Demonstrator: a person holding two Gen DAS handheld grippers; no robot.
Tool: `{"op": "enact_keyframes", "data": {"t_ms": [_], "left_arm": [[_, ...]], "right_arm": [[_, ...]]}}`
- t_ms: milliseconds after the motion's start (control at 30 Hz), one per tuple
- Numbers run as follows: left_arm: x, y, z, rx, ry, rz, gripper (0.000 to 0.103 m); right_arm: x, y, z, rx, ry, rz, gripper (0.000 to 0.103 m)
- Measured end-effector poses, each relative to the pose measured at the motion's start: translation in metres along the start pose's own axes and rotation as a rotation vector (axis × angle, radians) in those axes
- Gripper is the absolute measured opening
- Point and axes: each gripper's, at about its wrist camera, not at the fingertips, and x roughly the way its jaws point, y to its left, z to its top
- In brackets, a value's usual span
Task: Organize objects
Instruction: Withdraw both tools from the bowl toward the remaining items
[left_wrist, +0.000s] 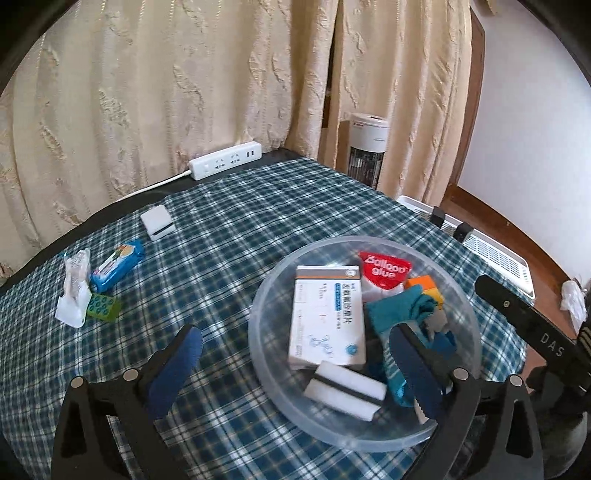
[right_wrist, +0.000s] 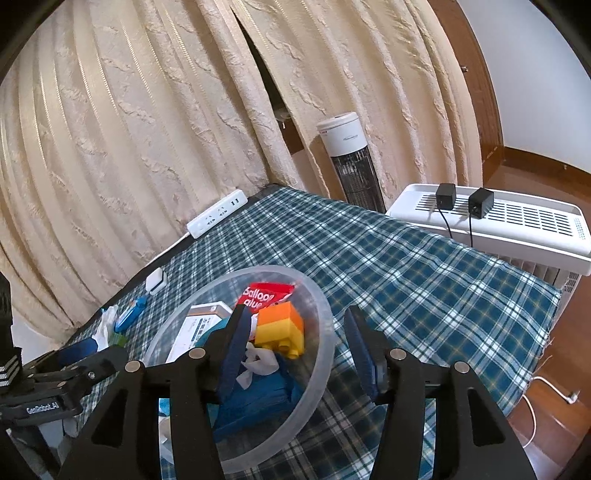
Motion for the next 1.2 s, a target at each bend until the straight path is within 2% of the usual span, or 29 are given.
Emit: {"op": "enact_keyframes", "data": {"t_ms": [167,233,433,800,1200], "left_arm": [[-0.001,0.012,-0.004,-0.014,0.001,0.022,0.103],[-0.002,0.017,-0.005,-0.021,-0.001,0.031,0.103],[-0.005,0.035,-0.01,-0.047,-0.001,0.059,0.103],[-0.011,0.083,-0.024,-0.12,0.005,0.115,0.103],[-0.013,0.163,-0.025,-0.247,0.014,0.203,0.103]], "right_arm": [[-0.002,0.009,0.0,-0.011,-0.002,0.01,0.058],[-0.003,0.014,0.001,-0.012,-0.005,0.017,0.064],[-0.002,0.032,0.0,-0.036,-0.003,0.043,0.073],[0.003,0.078,-0.006,-0.1,0.023,0.12,0.075],[0.019,0.14,-0.019,-0.2,0.056,0.207,0.076]]}}
